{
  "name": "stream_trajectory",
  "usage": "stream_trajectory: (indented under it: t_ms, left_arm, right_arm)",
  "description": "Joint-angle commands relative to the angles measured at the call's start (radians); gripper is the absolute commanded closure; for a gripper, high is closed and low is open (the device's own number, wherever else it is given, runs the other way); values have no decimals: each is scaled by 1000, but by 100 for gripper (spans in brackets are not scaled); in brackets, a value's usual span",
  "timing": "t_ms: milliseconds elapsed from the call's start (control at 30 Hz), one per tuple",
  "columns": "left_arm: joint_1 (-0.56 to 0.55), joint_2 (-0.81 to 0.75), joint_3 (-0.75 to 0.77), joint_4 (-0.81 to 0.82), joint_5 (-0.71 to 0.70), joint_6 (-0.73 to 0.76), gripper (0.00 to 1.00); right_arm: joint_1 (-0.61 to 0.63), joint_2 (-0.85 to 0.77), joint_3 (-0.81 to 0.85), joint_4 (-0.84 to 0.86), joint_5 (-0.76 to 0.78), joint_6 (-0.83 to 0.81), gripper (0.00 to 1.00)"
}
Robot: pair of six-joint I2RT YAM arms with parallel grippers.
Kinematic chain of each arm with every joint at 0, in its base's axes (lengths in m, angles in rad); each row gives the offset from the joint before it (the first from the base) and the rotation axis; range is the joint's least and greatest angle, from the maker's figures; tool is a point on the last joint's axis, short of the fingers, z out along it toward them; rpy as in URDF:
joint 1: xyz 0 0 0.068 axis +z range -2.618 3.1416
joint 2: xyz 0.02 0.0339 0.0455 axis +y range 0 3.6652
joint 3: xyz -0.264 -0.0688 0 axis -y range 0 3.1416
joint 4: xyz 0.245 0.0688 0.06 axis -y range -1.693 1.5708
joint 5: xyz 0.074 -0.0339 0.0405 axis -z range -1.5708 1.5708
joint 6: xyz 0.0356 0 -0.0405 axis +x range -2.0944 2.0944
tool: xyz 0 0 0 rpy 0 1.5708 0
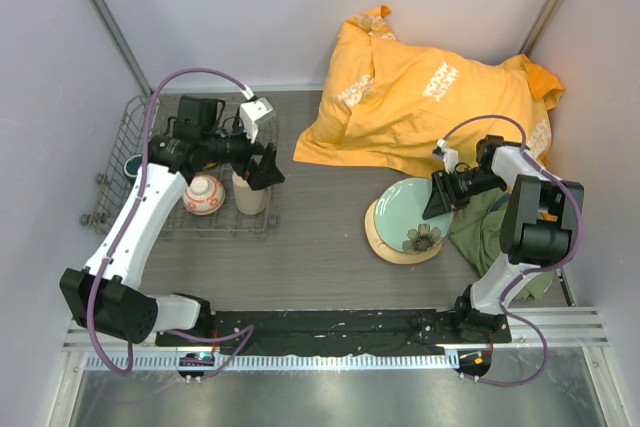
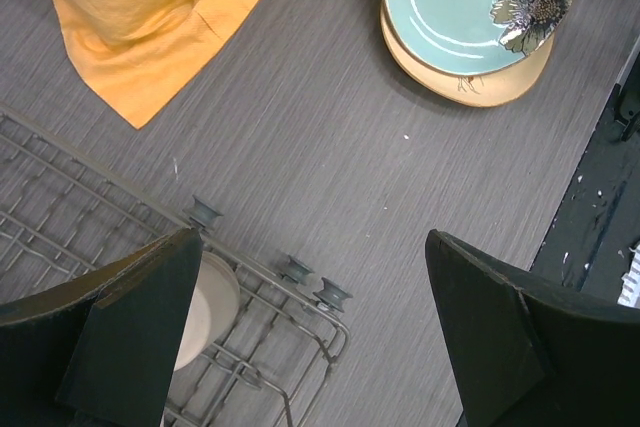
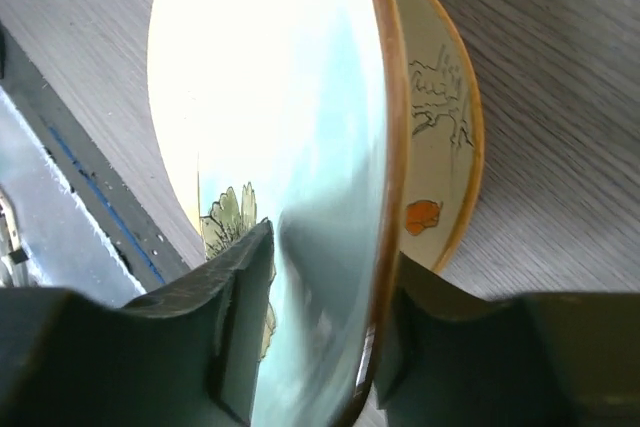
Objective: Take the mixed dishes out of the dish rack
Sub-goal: Place the plate at the center of the board.
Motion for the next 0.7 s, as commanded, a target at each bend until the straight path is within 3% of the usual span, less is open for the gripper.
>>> stream_trajectory:
  t_ms: [0,300,667]
  left_arm:
    - [4,-4,1,-8,-2,23,0]
    - [3,-10,-7,-11,-8,30,0]
    - [4,-13,-19,-20,-55,63,0]
  right_arm:
    - [-1,-88,-8,38,28,31,50]
    - [-1,-154,-51,90,114,68,40]
    - [7,-220,-111,145,228,95,36]
